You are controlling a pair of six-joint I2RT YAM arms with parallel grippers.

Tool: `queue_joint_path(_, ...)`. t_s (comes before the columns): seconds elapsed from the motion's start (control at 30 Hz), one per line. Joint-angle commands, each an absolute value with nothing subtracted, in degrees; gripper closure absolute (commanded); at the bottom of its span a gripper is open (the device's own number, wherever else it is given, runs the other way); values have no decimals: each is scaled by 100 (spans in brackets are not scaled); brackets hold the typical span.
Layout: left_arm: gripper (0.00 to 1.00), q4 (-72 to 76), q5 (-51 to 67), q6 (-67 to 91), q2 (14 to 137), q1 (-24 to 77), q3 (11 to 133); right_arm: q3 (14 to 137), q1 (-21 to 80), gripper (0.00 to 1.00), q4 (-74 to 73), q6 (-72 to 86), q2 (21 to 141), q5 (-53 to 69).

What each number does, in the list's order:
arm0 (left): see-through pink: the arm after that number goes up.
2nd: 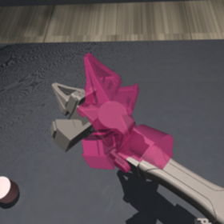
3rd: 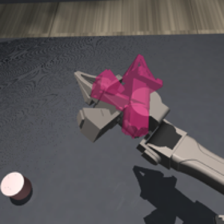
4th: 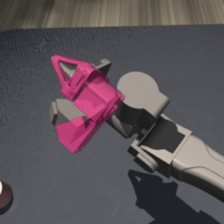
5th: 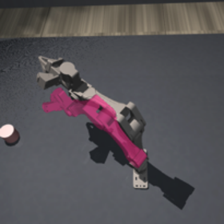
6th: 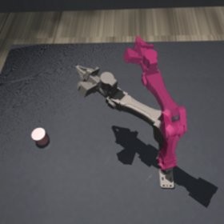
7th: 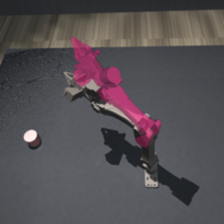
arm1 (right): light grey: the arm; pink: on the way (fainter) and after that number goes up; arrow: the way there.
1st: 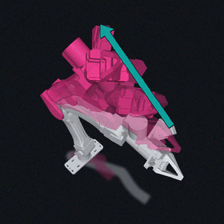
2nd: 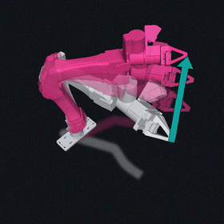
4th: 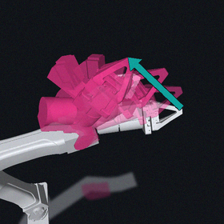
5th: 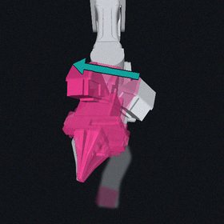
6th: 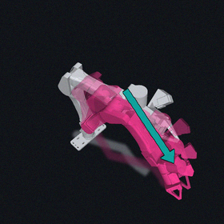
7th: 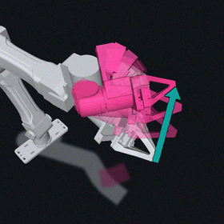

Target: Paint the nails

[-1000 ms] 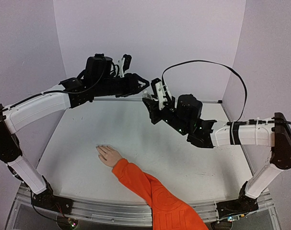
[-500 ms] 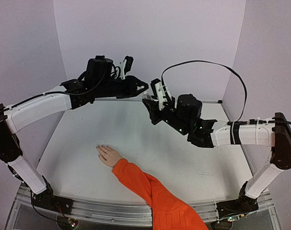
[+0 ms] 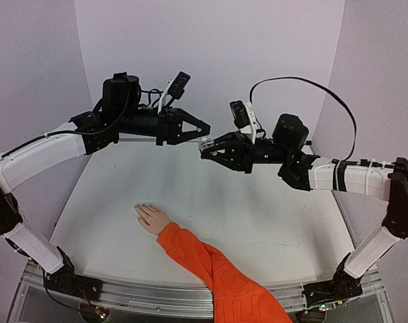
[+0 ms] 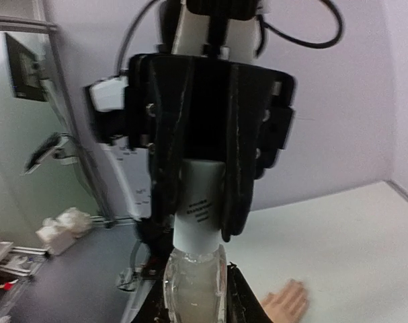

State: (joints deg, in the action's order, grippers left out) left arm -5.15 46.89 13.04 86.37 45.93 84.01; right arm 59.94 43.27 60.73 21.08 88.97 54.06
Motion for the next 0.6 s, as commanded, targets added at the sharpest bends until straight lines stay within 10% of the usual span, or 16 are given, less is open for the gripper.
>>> queue_joint_path(0.0, 100, -743, 6879, 757, 8855, 4808, 8542, 6327, 4483, 100, 9173, 4127, 8787, 7064)
queue_joint_path(0.27, 96, -738, 6325, 1057, 8791, 4683, 8534, 5913, 4330, 100, 8591, 3291, 8554, 6115)
queue_joint_path(0.47, 30, -755, 4954, 1753, 8106, 4318, 7825, 5776, 4263, 100, 6029, 1236, 8034, 4165)
queue_joint_path(0.57, 13, -771, 4500, 2331, 7831, 4071, 7548, 5823, 4267, 100, 5246, 620, 7916, 3022)
